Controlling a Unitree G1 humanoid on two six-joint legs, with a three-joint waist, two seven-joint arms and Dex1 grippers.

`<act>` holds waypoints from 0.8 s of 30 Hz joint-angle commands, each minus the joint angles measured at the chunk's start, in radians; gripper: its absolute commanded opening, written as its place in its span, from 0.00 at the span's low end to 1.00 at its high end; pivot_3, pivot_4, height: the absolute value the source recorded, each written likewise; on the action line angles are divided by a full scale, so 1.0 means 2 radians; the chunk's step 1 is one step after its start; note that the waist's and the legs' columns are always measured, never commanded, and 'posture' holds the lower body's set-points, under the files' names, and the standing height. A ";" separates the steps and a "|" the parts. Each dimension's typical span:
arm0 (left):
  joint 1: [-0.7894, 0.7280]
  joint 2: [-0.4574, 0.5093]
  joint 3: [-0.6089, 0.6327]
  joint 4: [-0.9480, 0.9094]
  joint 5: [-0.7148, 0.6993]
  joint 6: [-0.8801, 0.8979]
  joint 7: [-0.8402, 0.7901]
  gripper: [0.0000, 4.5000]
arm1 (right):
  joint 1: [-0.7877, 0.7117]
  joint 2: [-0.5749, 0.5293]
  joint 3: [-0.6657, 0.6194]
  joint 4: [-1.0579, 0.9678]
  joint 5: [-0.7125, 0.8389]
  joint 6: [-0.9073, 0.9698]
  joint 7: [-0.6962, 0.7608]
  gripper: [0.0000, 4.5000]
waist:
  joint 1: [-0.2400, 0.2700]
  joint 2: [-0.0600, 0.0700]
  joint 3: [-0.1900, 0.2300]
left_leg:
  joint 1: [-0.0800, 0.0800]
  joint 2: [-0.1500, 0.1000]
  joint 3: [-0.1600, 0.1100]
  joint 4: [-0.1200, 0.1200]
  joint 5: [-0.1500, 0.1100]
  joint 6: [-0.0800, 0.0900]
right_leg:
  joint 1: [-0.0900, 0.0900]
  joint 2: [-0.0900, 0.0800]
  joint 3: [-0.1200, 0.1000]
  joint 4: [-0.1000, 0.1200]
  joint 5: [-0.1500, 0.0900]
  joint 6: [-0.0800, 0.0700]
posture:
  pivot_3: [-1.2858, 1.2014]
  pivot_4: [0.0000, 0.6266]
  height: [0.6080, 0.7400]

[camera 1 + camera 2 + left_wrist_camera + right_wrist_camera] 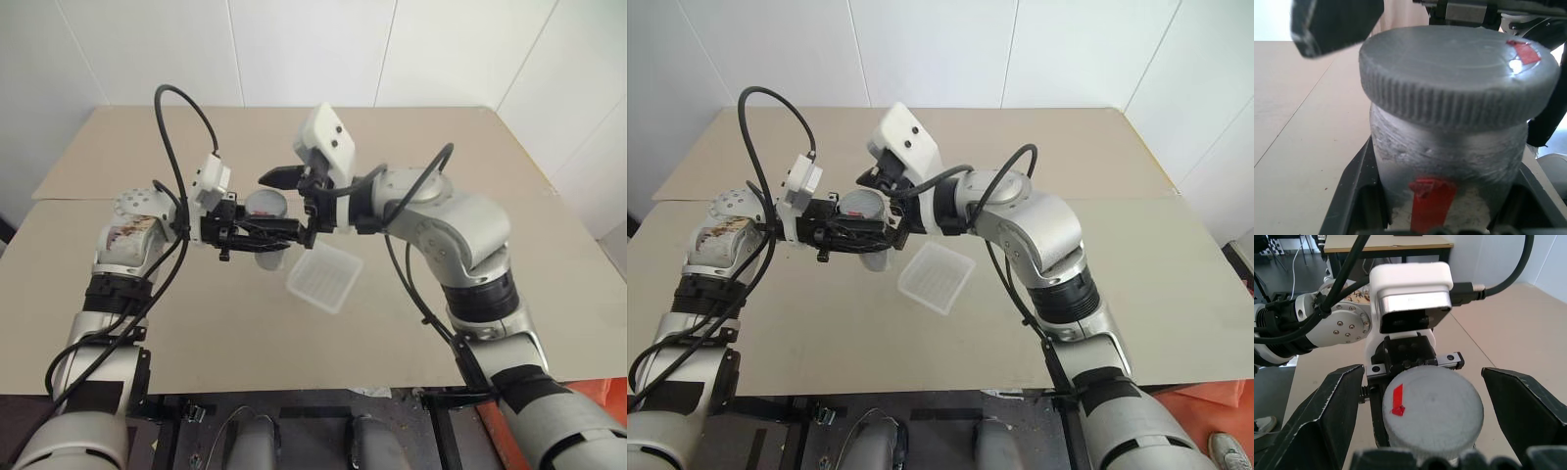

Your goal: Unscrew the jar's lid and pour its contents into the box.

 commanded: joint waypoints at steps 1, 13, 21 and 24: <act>-0.004 0.008 0.012 -0.019 -0.010 -0.005 -0.001 0.43 | -0.003 0.002 -0.001 -0.009 -0.001 -0.012 0.004 1.00 | 0.000 0.000 0.000 | 0.000 0.000 0.000 0.000 0.000 0.000 | 0.000 0.000 0.000 0.000 0.000 0.000 | 0.52 0.24 1.00; 0.000 0.008 0.013 -0.021 -0.010 -0.006 0.000 0.43 | -0.003 0.007 -0.005 -0.012 -0.008 -0.014 0.002 0.61 | 0.000 0.000 0.000 | 0.000 0.000 0.000 0.000 0.000 0.000 | 0.000 0.000 0.000 0.000 0.000 0.000 | 0.52 0.24 1.00; 0.010 0.004 0.010 -0.030 -0.010 -0.004 0.000 0.43 | -0.019 -0.002 -0.037 -0.003 -0.008 -0.013 -0.006 0.61 | 0.000 0.000 0.000 | 0.000 0.000 0.000 0.000 0.000 0.000 | 0.000 0.000 0.000 0.000 0.000 0.000 | 0.52 0.24 1.00; 0.015 0.003 0.010 -0.035 -0.012 -0.003 0.001 0.43 | -0.029 -0.018 -0.083 0.008 0.012 -0.003 -0.011 0.61 | 0.000 0.000 0.000 | 0.000 0.000 0.000 0.000 0.000 0.000 | 0.000 0.000 0.000 0.000 0.000 0.000 | 0.52 0.24 1.00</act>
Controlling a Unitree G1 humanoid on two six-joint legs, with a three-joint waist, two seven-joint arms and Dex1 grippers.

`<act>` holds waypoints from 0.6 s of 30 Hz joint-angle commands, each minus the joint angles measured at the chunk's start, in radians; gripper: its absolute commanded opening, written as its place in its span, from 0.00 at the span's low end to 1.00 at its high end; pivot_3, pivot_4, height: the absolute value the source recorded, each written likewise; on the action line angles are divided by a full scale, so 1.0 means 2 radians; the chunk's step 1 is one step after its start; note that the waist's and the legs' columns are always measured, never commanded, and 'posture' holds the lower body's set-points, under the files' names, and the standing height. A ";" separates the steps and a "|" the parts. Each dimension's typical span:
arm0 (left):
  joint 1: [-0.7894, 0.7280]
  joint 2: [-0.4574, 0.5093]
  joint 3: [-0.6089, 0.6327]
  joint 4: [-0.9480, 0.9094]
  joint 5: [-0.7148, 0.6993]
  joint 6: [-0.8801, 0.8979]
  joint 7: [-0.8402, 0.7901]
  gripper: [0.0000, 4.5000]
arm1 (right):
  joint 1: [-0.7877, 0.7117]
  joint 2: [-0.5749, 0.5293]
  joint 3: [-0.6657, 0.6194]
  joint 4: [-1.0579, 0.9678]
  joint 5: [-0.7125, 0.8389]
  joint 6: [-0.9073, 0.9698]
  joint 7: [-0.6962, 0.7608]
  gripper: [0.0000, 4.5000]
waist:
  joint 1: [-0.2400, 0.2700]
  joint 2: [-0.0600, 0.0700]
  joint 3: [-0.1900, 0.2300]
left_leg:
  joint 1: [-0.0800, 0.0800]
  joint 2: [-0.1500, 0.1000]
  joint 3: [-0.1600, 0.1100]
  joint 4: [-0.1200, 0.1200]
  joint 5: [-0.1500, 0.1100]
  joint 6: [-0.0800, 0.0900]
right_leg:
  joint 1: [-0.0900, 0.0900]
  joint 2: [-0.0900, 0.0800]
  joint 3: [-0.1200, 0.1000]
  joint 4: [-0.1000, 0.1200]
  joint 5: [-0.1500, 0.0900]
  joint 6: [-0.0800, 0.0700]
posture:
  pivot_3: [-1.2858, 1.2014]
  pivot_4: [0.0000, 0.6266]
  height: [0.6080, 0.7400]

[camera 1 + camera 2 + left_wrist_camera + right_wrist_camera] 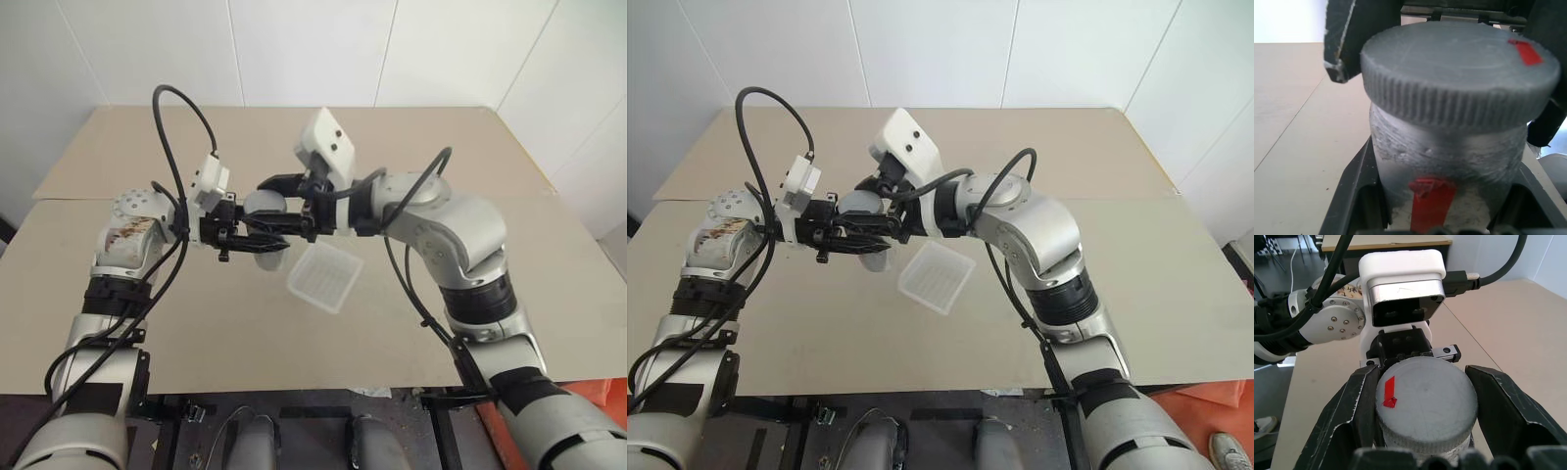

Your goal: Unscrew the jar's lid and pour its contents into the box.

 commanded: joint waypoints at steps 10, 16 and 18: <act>0.018 0.003 0.014 -0.027 -0.012 -0.005 0.006 0.43 | 0.097 -0.106 -0.165 -0.068 0.048 0.030 -0.045 0.61 | 0.002 0.000 0.000 | 0.000 0.000 0.000 0.000 0.000 0.000 | 0.000 0.000 0.000 0.000 0.000 0.000 | 0.52 0.24 1.00; 0.022 -0.003 0.026 -0.036 -0.014 -0.011 0.033 0.43 | 0.269 -0.155 -0.151 -0.118 -0.016 -0.036 -0.066 0.61 | 0.002 0.000 0.000 | -0.001 -0.001 0.000 0.000 0.000 0.000 | 0.000 -0.001 0.000 -0.001 0.000 0.000 | 0.52 0.24 1.00; 0.023 -0.009 0.031 -0.040 -0.014 -0.014 0.050 0.43 | 0.326 -0.139 -0.144 -0.101 -0.047 -0.056 -0.101 0.61 | 0.000 0.000 0.000 | 0.000 0.000 0.000 0.000 0.000 0.000 | 0.000 0.000 0.000 -0.001 0.000 0.000 | 0.52 0.24 1.00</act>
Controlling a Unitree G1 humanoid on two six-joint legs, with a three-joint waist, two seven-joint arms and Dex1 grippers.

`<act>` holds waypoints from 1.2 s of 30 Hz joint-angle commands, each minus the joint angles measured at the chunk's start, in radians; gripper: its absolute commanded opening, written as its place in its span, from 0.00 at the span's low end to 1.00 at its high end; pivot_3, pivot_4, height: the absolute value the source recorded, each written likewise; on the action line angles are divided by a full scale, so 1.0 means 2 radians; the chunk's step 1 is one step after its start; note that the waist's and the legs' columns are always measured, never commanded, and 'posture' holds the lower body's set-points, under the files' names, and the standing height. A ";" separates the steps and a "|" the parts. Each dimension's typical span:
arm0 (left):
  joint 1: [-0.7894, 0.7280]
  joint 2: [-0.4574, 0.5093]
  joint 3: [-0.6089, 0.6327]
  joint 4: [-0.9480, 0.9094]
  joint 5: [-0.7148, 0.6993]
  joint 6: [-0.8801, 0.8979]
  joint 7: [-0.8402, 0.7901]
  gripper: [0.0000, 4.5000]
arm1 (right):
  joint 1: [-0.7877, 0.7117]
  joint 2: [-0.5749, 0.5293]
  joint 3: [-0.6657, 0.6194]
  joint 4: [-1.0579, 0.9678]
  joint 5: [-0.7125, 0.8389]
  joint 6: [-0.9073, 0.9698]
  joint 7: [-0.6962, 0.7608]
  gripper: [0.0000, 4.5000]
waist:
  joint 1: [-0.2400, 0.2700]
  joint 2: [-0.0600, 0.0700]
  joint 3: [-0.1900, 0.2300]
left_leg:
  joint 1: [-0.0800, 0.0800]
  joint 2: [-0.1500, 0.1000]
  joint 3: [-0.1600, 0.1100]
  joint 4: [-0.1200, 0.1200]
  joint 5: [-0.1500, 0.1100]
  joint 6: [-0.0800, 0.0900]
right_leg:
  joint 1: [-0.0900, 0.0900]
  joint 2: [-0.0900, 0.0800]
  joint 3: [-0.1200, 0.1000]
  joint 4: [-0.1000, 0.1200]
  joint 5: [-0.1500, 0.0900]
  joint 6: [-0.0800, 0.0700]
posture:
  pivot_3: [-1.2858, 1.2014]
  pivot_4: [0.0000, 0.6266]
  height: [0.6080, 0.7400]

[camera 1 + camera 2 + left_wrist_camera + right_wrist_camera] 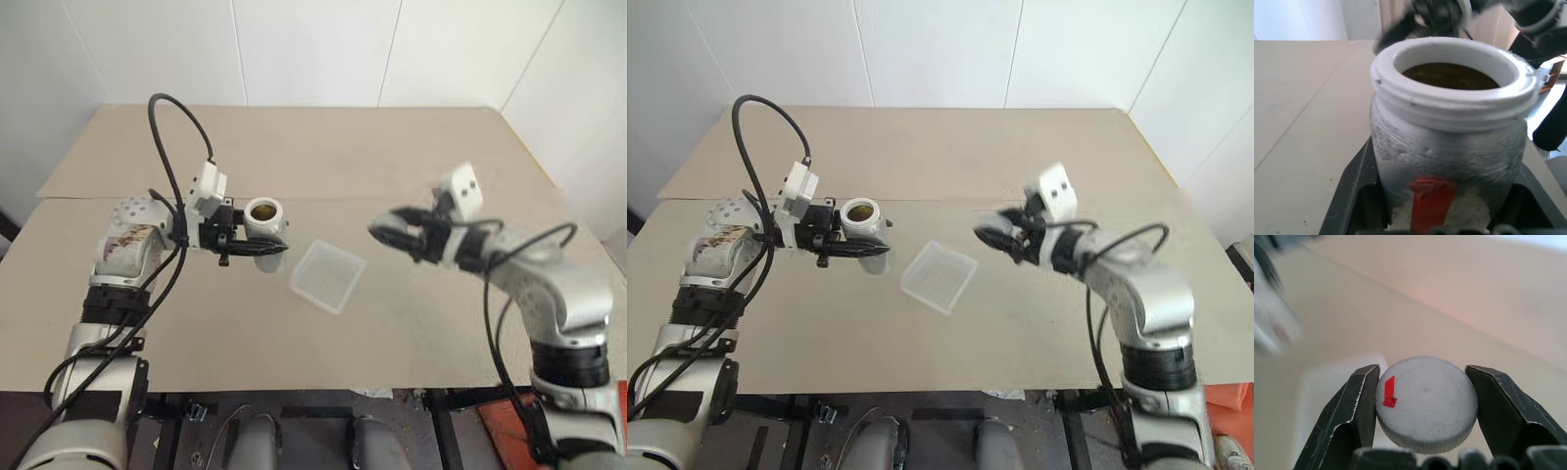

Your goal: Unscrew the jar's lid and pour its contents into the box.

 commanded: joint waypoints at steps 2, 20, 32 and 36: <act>-0.002 -0.011 0.018 -0.025 -0.011 -0.016 0.034 0.43 | 0.065 0.031 0.009 0.015 -0.057 -0.050 -0.067 0.61 | -0.001 0.000 0.000 | 0.001 0.000 0.000 0.000 0.000 0.000 | 0.001 0.000 0.000 -0.001 0.000 0.000 | 0.52 0.24 1.00; -0.066 -0.011 -0.143 0.064 0.496 -0.485 0.535 0.43 | -0.024 -0.090 -0.045 -0.081 0.159 0.184 0.051 0.99 | 0.009 0.000 0.000 | 0.002 0.000 0.000 0.000 0.000 0.000 | 0.002 0.000 0.000 -0.002 0.000 0.000 | 0.52 0.24 1.00; -0.199 0.034 -0.417 0.110 0.956 -0.475 1.005 0.43 | -0.104 -0.086 -0.036 -0.058 0.224 0.237 0.051 0.99 | 0.014 0.000 0.000 | -0.001 -0.001 0.001 0.000 0.000 0.000 | 0.000 -0.001 0.000 0.000 0.000 0.001 | 0.52 0.24 1.00; -0.189 0.028 -0.423 0.106 0.968 -0.433 1.008 0.43 | -0.101 -0.077 -0.054 -0.062 0.239 0.238 0.034 0.99 | 0.014 0.000 0.000 | -0.001 -0.001 0.001 0.000 0.000 0.000 | 0.000 -0.002 0.000 0.001 0.000 0.001 | 0.52 0.24 1.00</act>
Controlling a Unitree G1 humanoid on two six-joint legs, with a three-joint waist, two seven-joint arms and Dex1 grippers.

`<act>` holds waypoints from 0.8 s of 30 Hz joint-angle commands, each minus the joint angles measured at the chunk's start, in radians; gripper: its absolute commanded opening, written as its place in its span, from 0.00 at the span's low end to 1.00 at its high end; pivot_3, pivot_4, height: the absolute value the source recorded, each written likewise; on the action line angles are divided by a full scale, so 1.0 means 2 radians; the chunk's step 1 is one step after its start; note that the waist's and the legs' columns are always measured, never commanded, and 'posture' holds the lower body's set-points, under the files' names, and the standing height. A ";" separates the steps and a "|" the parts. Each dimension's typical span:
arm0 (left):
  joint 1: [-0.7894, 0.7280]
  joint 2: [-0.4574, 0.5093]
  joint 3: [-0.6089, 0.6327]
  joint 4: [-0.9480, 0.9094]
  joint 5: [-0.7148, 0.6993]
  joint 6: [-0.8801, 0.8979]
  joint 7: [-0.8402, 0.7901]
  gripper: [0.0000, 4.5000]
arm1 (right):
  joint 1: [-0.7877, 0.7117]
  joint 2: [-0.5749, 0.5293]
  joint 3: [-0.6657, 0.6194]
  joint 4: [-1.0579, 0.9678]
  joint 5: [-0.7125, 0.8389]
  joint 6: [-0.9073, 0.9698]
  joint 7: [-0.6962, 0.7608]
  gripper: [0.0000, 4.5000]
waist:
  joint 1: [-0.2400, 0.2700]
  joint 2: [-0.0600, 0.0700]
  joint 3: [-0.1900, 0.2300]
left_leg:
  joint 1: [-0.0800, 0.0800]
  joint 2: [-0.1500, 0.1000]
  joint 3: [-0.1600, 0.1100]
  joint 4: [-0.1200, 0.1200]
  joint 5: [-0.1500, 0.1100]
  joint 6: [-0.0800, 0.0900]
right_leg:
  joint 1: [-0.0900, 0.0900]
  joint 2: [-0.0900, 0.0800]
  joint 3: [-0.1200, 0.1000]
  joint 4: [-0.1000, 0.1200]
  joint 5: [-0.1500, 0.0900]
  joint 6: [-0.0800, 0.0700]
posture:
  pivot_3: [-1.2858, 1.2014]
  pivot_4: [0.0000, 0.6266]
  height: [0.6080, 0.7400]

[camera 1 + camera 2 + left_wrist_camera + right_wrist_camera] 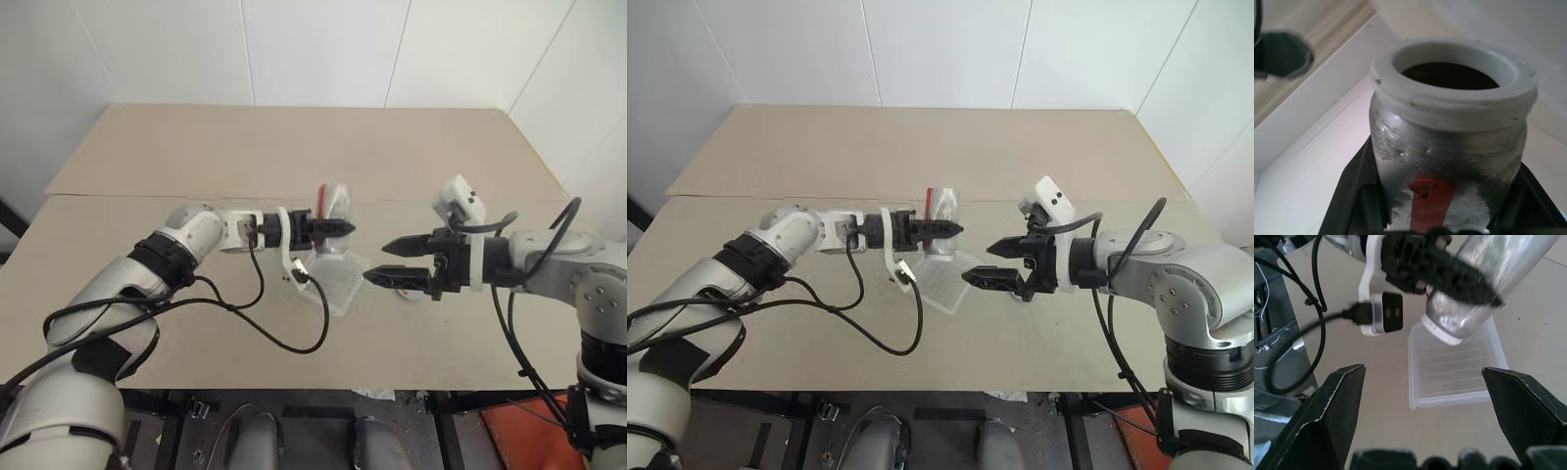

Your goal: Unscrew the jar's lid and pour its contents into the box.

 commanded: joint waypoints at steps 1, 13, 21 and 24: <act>-0.001 -0.003 0.008 -0.008 -0.002 0.034 0.012 0.43 | -0.004 0.004 -0.033 -0.012 0.023 -0.001 -0.014 0.99 | 0.000 0.000 0.000 | 0.000 0.000 0.000 0.000 0.000 0.000 | 0.000 0.000 0.000 0.000 0.000 0.000 | 0.52 0.24 1.00; 0.009 -0.006 0.033 -0.002 -0.064 0.041 -0.006 0.43 | 0.008 -0.003 -0.033 -0.025 0.050 -0.010 -0.030 0.99 | 0.000 0.000 0.000 | 0.000 0.000 0.000 0.000 0.000 0.000 | 0.000 0.000 0.000 0.000 0.000 0.000 | 0.52 0.24 1.00; 0.097 -0.045 0.222 0.006 -0.487 0.077 -0.295 0.43 | 0.027 -0.002 -0.030 -0.045 0.037 -0.037 -0.032 0.99 | -0.001 0.000 0.000 | 0.000 0.000 0.000 0.000 0.000 0.000 | 0.000 0.000 0.000 0.000 0.000 0.000 | 0.52 0.24 1.00; 0.150 -0.086 0.317 -0.089 -0.683 0.261 -0.443 0.43 | 0.038 0.000 -0.029 -0.051 0.036 -0.052 -0.034 0.99 | -0.003 0.000 0.000 | 0.000 0.000 0.000 0.001 0.000 0.000 | 0.001 0.000 0.000 0.000 0.000 0.000 | 0.52 0.24 1.00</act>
